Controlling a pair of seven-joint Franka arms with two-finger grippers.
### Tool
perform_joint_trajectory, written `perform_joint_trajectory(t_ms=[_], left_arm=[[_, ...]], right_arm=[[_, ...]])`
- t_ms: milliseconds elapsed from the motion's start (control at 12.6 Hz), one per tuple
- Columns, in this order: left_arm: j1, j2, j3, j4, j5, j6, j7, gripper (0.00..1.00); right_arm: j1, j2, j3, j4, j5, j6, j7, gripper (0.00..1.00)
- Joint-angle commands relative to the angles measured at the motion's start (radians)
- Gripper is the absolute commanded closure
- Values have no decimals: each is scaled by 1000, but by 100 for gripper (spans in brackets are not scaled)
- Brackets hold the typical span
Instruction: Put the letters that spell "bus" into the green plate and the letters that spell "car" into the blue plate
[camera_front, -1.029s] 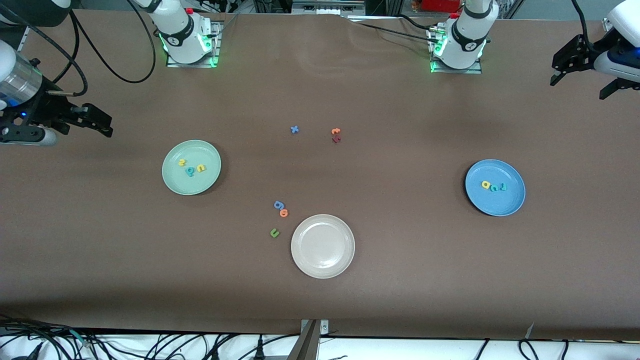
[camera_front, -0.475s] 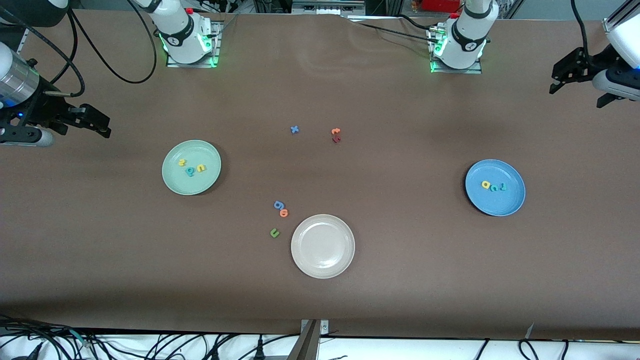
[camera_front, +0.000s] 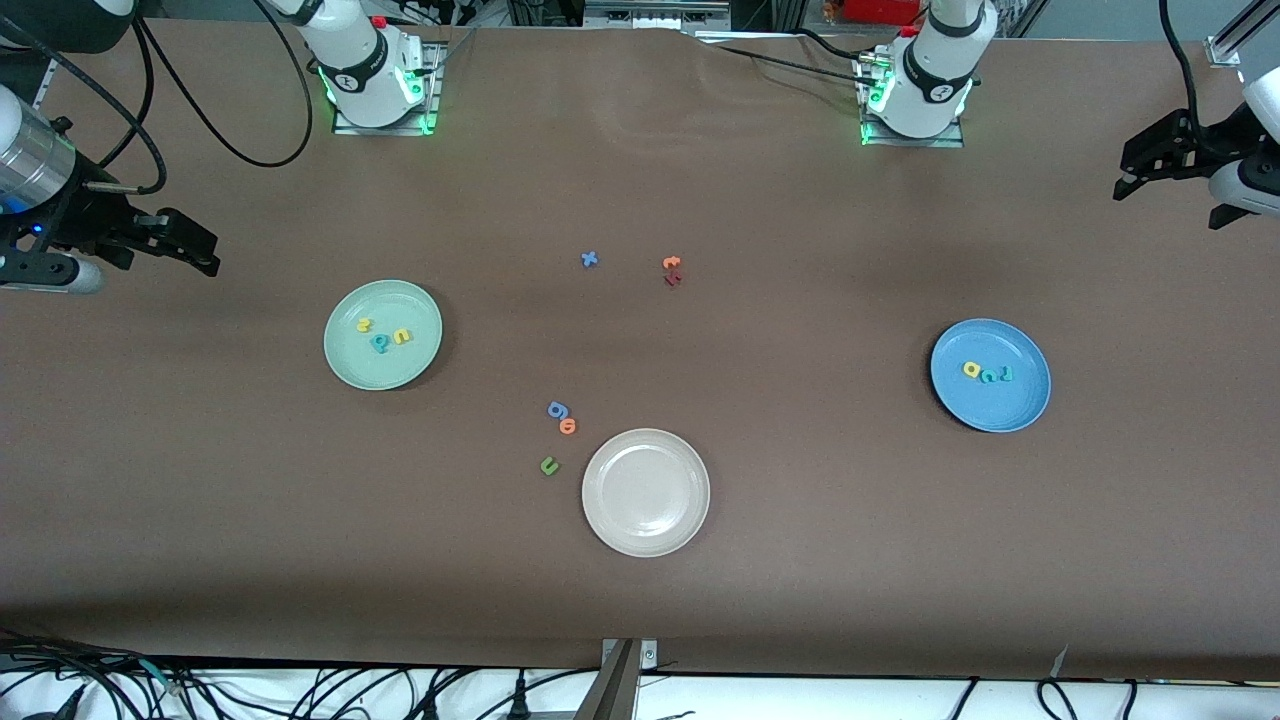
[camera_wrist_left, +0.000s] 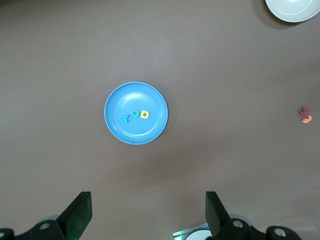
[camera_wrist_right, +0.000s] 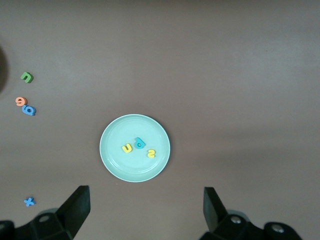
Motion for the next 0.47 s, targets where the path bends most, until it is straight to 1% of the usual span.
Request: perform_joint_trajectory(t_ms=[0, 238, 396], left_arm=[[6, 9, -1, 37, -14, -28, 12, 0], [6, 11, 0, 37, -14, -26, 12, 0], [6, 11, -3, 37, -14, -26, 12, 0]], right_arm=[[-3, 3, 2, 21, -10, -16, 13, 0], [-6, 5, -7, 32, -8, -11, 13, 0], [-9, 6, -27, 41, -7, -10, 14, 0]])
